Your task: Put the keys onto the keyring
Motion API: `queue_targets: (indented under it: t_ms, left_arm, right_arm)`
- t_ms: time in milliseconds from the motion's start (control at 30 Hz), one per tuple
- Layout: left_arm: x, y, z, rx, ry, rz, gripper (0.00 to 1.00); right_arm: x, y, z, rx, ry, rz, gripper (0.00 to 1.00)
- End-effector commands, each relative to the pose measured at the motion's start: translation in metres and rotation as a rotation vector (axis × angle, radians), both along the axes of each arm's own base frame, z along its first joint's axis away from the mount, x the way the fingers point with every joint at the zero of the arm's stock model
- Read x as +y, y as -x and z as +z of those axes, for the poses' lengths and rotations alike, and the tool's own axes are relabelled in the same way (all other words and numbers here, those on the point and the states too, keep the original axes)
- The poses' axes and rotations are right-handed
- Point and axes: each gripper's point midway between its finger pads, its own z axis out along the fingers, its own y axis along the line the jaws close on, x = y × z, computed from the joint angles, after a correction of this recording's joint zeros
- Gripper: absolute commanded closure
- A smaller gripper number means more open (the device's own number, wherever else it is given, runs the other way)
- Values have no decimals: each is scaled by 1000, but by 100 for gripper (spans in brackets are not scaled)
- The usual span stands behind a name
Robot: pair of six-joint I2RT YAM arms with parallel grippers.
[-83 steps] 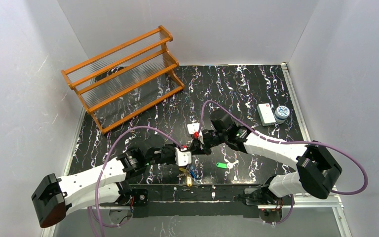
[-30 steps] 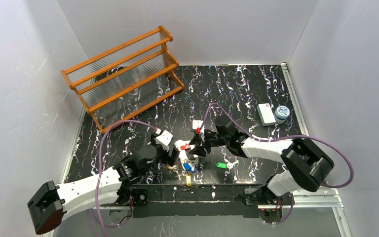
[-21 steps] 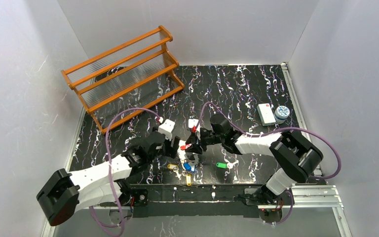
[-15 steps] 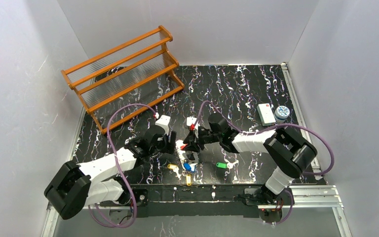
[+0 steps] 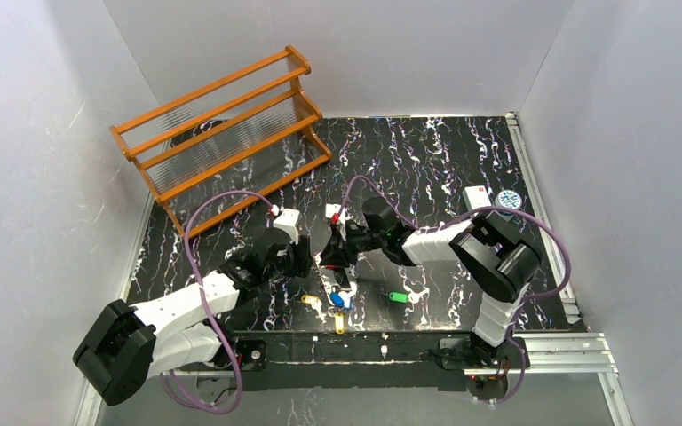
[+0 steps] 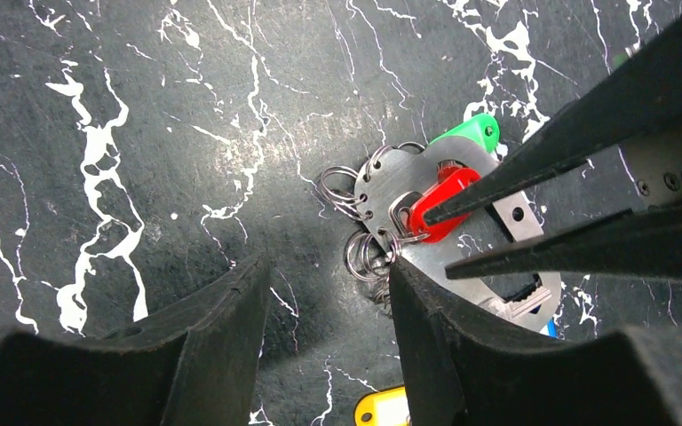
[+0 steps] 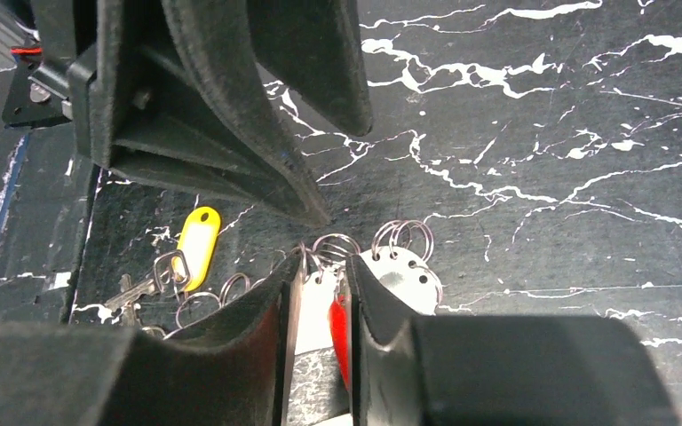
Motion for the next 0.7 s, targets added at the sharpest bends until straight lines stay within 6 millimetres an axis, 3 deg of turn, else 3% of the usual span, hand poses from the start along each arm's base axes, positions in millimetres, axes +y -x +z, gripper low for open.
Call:
queue_targets:
  t_ms: [0,300,667]
  left_arm:
    - [-3,2,3,-7,23,-18,51]
    - [-8,2,2,-4,24,-52,48]
    - [-14,4,-3,18,22,-91,41]
  right_arm:
    - [13,-10,9,-15,-35,10,70]
    - [14,-18,-1,-13,15,-6,73]
    - [9,-16,-16,3,70,0,70]
